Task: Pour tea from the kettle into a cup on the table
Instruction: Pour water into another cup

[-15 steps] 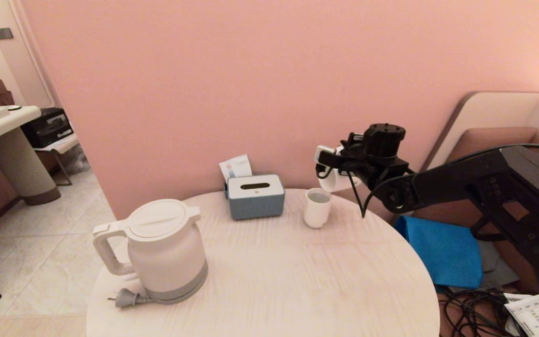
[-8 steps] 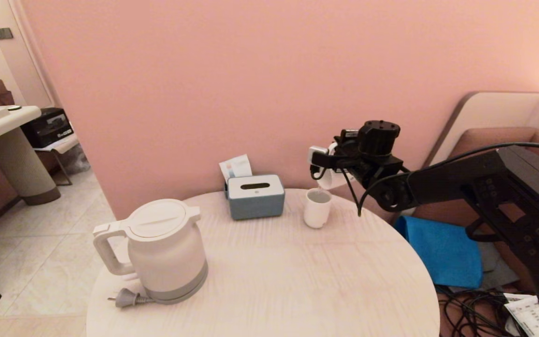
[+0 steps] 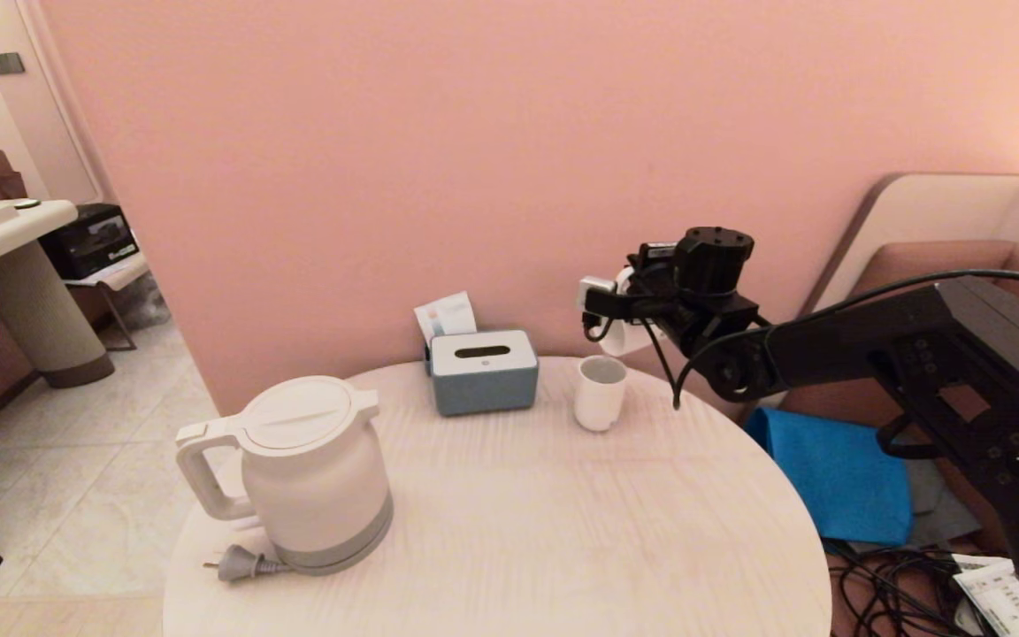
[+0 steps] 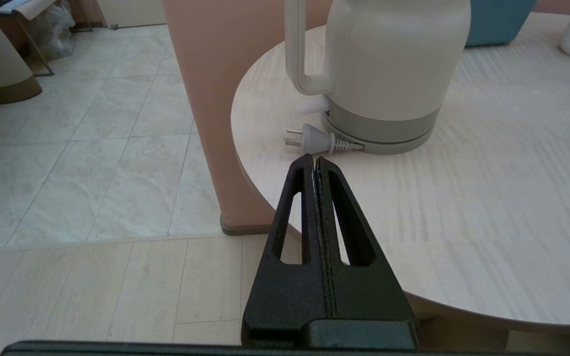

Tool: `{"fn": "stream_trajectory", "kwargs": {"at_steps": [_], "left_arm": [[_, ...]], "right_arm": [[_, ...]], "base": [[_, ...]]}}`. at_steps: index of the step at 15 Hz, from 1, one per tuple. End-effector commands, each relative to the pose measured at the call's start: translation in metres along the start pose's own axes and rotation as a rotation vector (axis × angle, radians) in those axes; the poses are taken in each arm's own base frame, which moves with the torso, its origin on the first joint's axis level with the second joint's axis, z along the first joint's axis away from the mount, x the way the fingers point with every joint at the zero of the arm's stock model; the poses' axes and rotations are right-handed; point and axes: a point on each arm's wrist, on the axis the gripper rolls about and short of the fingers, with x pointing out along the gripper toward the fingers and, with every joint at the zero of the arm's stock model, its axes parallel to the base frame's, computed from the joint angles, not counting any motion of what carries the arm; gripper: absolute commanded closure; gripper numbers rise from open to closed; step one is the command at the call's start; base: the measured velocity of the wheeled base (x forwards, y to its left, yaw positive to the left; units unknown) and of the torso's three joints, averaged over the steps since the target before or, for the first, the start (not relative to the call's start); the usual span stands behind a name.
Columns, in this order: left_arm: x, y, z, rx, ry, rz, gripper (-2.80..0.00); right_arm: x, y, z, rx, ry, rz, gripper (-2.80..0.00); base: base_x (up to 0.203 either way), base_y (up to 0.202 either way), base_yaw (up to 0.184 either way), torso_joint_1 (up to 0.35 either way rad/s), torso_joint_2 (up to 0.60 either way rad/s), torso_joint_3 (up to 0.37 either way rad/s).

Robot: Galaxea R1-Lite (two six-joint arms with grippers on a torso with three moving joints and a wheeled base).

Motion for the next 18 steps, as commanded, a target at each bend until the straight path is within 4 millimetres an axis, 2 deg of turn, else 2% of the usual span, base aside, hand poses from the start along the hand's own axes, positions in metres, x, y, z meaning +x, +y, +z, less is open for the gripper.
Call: {"fn": "stream_trajectory", "kwargs": {"at_steps": [1,10,15,18], "left_arm": [[0.0,0.0,0.0,0.0,0.001,0.001,0.0],[0.0,0.0,0.0,0.0,0.003,0.001,0.0],[0.0,0.0,0.0,0.0,0.003,0.001,0.0],[0.0,0.0,0.0,0.0,0.002,0.001,0.0]], "right_arm": [[0.001,-0.001,-0.001,0.006,0.007,-0.006,0.0],[0.004,0.0,-0.019,0.168,0.05,-0.008,0.0],[0.008,0.004,-0.034,0.417,0.088,-0.013,0.0],[0.01,-0.002,-0.037,0.623,0.098,-0.015,0.0]], "base": [[0.0,0.0,0.0,0.0,0.0,0.0],[0.0,0.0,0.0,0.0,0.0,0.0],[0.0,0.0,0.0,0.0,0.0,0.0],[0.0,0.0,0.0,0.0,0.0,0.0]]}}
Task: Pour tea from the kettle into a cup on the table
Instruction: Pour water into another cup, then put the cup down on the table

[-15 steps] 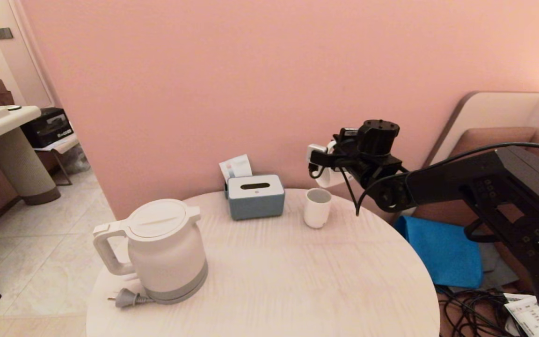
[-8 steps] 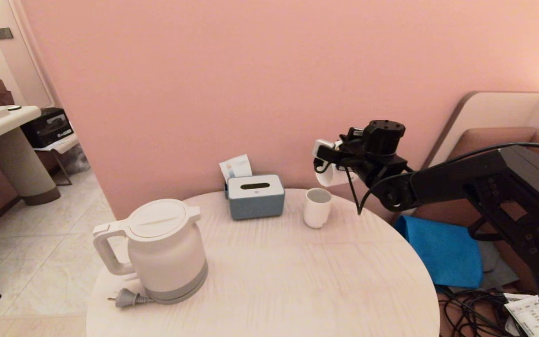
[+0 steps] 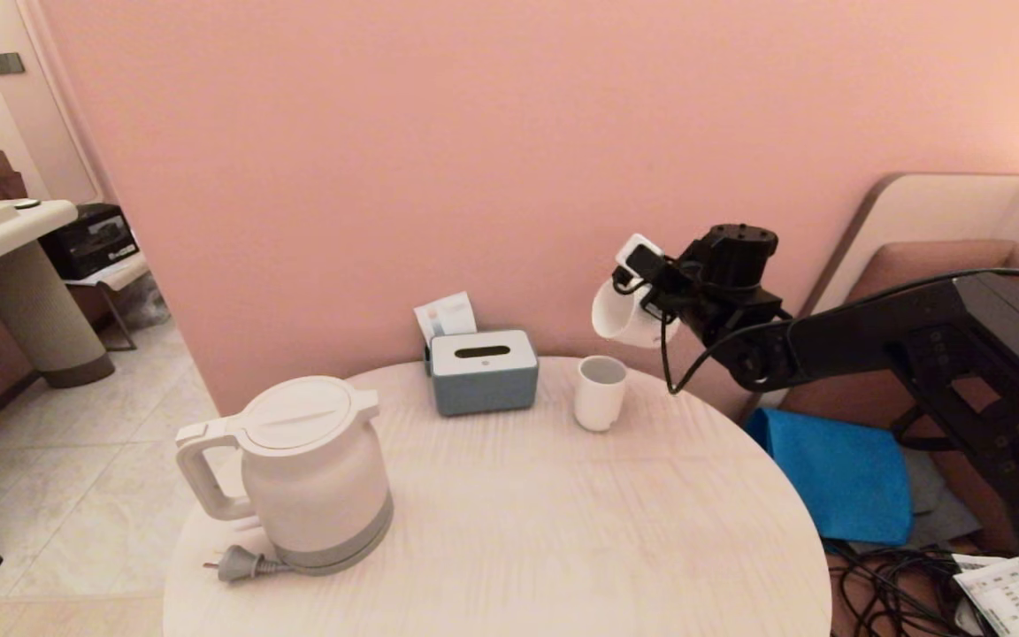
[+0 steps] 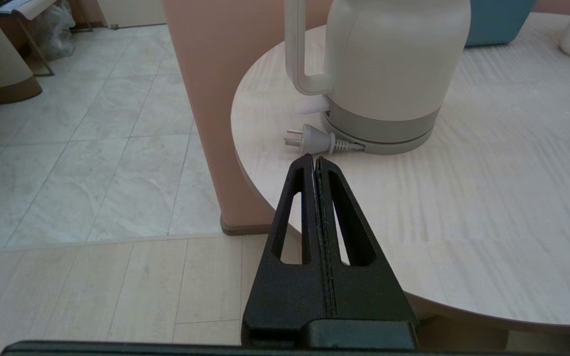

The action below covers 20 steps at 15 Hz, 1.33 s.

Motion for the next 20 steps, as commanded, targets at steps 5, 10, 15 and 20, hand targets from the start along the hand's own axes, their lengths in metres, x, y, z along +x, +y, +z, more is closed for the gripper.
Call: {"fn": "stream_trajectory", "kwargs": {"at_steps": [5,10,15,20], "left_arm": [[0.0,0.0,0.0,0.0,0.001,0.0,0.0],[0.0,0.0,0.0,0.0,0.003,0.0,0.0],[0.0,0.0,0.0,0.0,0.001,0.0,0.0],[0.0,0.0,0.0,0.0,0.001,0.0,0.0]], "right_arm": [[0.0,-0.008,0.002,0.417,0.007,-0.013,0.0],[0.0,-0.011,0.0,0.707,0.057,-0.094,0.0],[-0.014,-0.019,0.001,0.931,0.189,-0.129,0.0],[-0.062,-0.039,0.004,1.044,0.296,-0.087,0.0]], "base": [[0.0,0.0,0.0,0.0,0.0,0.0],[0.0,0.0,0.0,0.0,0.0,0.0],[0.0,0.0,0.0,0.0,0.0,0.0],[0.0,0.0,0.0,0.0,0.0,0.0]]}}
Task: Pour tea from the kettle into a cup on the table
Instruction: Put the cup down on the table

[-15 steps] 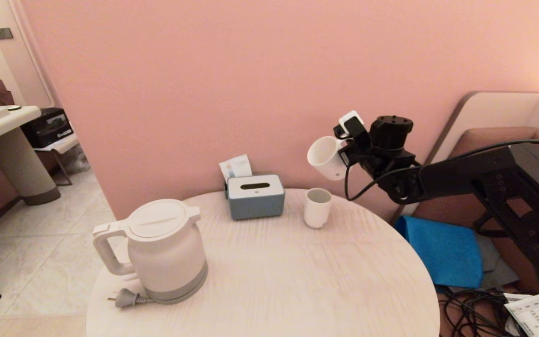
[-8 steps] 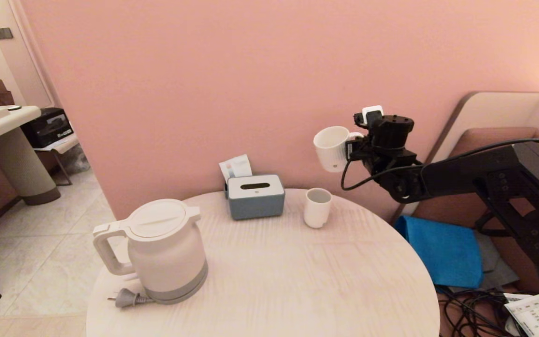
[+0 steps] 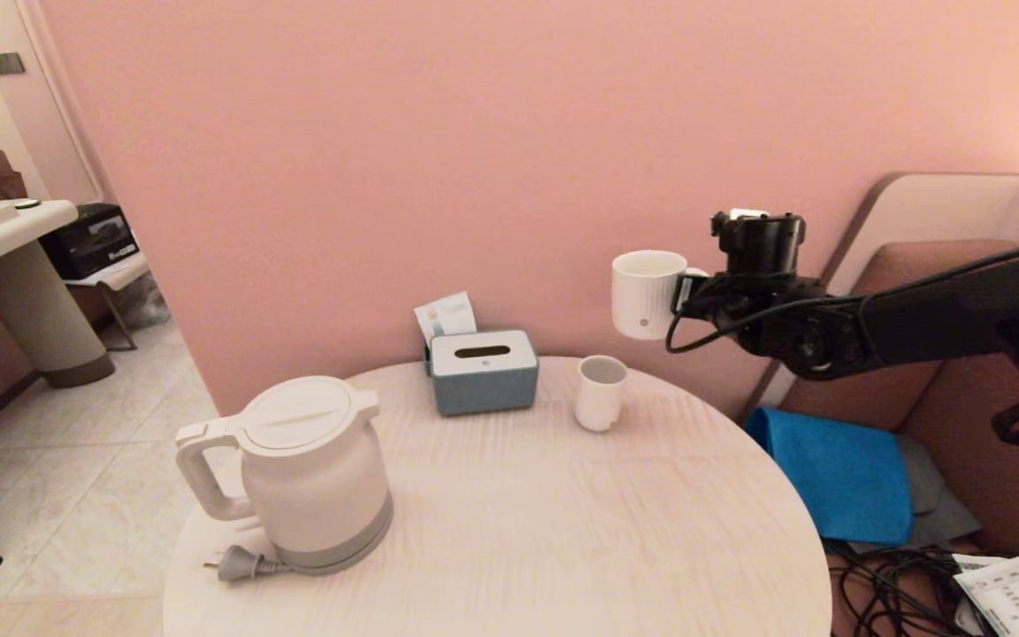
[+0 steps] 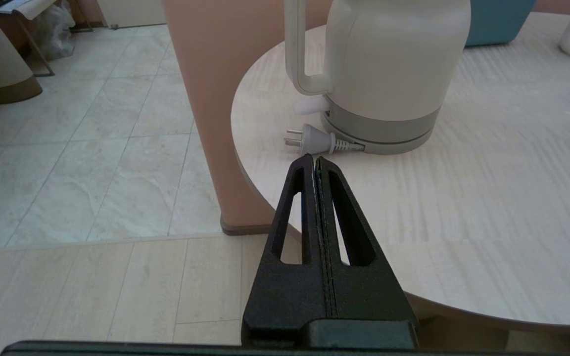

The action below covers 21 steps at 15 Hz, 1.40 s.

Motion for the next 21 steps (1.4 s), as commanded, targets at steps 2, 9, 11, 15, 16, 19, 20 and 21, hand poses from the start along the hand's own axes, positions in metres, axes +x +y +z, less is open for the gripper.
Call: {"fn": "stream_trajectory", "kwargs": {"at_steps": [2,9,11,15,16,19,20,21], "left_arm": [[0.0,0.0,0.0,0.0,0.001,0.0,0.0],[0.0,0.0,0.0,0.0,0.001,0.0,0.0],[0.0,0.0,0.0,0.0,0.001,0.0,0.0],[0.0,0.0,0.0,0.0,0.003,0.0,0.0],[0.0,0.0,0.0,0.0,0.001,0.0,0.0],[0.0,0.0,0.0,0.0,0.001,0.0,0.0],[0.0,0.0,0.0,0.0,0.001,0.0,0.0],[0.0,0.0,0.0,0.0,0.002,0.0,0.0]], "right_arm": [[-0.039,-0.015,0.005,0.014,0.028,0.01,0.0],[-0.12,-0.057,-0.066,0.006,0.228,0.072,0.0],[-0.137,-0.061,-0.087,0.001,0.232,0.104,0.0],[-0.156,-0.057,-0.121,0.015,0.159,0.192,0.0],[-0.154,-0.056,-0.129,0.018,0.147,0.2,0.0],[-0.152,-0.055,-0.155,0.011,0.123,0.212,0.0],[-0.15,-0.054,-0.165,-0.005,0.124,0.212,0.0],[-0.147,-0.054,-0.175,-0.021,0.132,0.201,0.0]], "base": [[0.0,0.0,0.0,0.0,0.0,0.0],[0.0,0.0,0.0,0.0,0.0,0.0],[0.0,0.0,0.0,0.0,0.0,0.0],[0.0,0.0,0.0,0.0,0.0,0.0],[0.0,0.0,0.0,0.0,0.0,0.0],[0.0,0.0,0.0,0.0,0.0,0.0],[0.0,0.0,0.0,0.0,0.0,0.0],[0.0,0.0,0.0,0.0,0.0,0.0]]}}
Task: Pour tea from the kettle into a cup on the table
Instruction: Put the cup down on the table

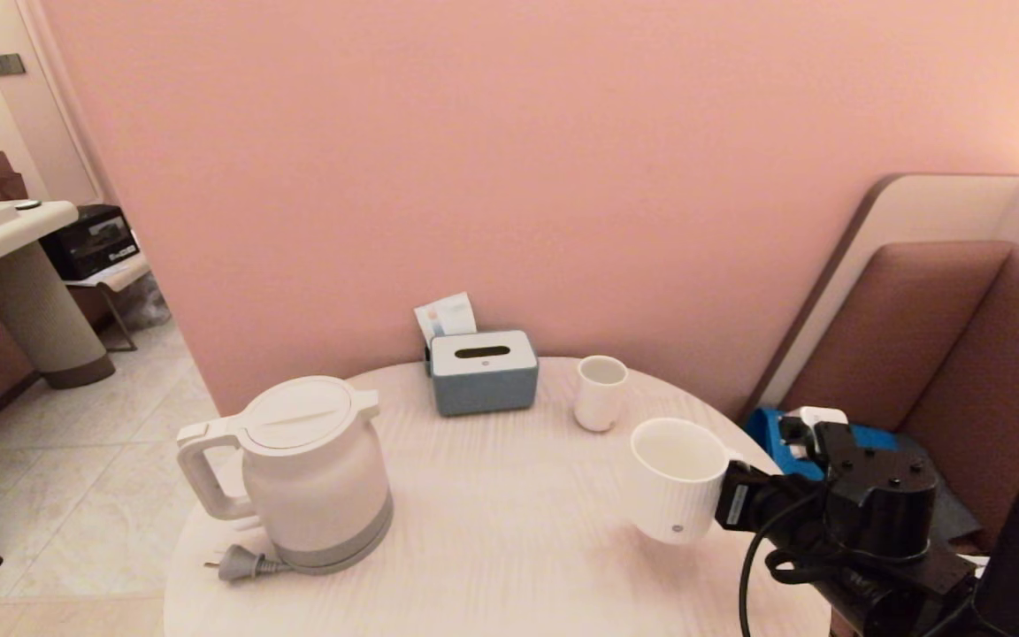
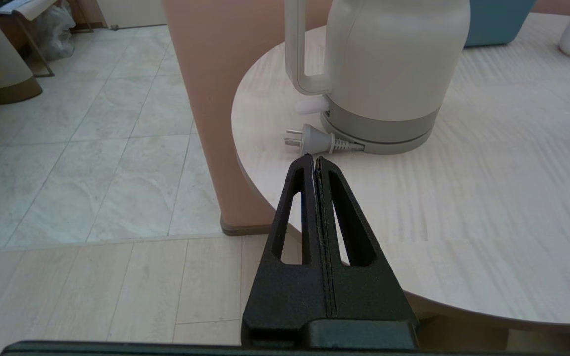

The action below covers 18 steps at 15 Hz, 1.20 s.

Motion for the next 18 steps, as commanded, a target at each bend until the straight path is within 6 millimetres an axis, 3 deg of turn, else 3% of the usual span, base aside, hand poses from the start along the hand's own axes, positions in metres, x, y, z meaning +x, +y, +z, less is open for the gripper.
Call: {"fn": "stream_trajectory", "kwargs": {"at_steps": [1,9,18], "left_arm": [[0.0,0.0,0.0,0.0,0.001,0.001,0.0],[0.0,0.0,0.0,0.0,0.001,0.001,0.0],[0.0,0.0,0.0,0.0,0.001,0.001,0.0]], "right_arm": [[0.009,-0.001,-0.025,-0.031,0.062,-0.021,0.0],[0.024,0.006,-0.043,-0.064,0.102,-0.002,0.0],[0.027,0.007,-0.044,-0.068,0.099,-0.004,0.0]], "base": [[0.0,0.0,0.0,0.0,0.0,0.0],[0.0,0.0,0.0,0.0,0.0,0.0],[0.0,0.0,0.0,0.0,0.0,0.0]]}}
